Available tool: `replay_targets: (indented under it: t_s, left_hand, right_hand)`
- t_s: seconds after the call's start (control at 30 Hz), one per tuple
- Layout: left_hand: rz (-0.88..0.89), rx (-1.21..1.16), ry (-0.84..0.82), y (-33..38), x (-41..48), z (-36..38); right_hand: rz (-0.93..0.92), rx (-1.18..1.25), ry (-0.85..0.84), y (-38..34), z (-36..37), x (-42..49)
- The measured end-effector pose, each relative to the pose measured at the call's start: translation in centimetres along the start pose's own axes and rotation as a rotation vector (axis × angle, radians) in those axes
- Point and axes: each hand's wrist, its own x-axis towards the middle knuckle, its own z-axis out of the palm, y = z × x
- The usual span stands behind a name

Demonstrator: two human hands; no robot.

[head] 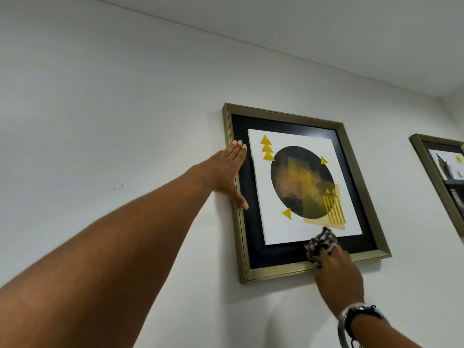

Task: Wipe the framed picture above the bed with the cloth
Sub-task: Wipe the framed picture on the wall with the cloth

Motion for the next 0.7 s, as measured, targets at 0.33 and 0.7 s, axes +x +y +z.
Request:
replay_targets:
  t_s: [0.33, 0.7]
  left_hand:
    - [0.012, -0.006, 0.009, 0.0, -0.1, 0.0]
    - [0.0, -0.025, -0.004, 0.2, -0.1, 0.1]
  right_hand:
    - [0.068, 0.226, 0.018, -8.8, -2.9, -2.4]
    - [-0.036, 0.709, -0.141, -13.9, -4.4, -3.9]
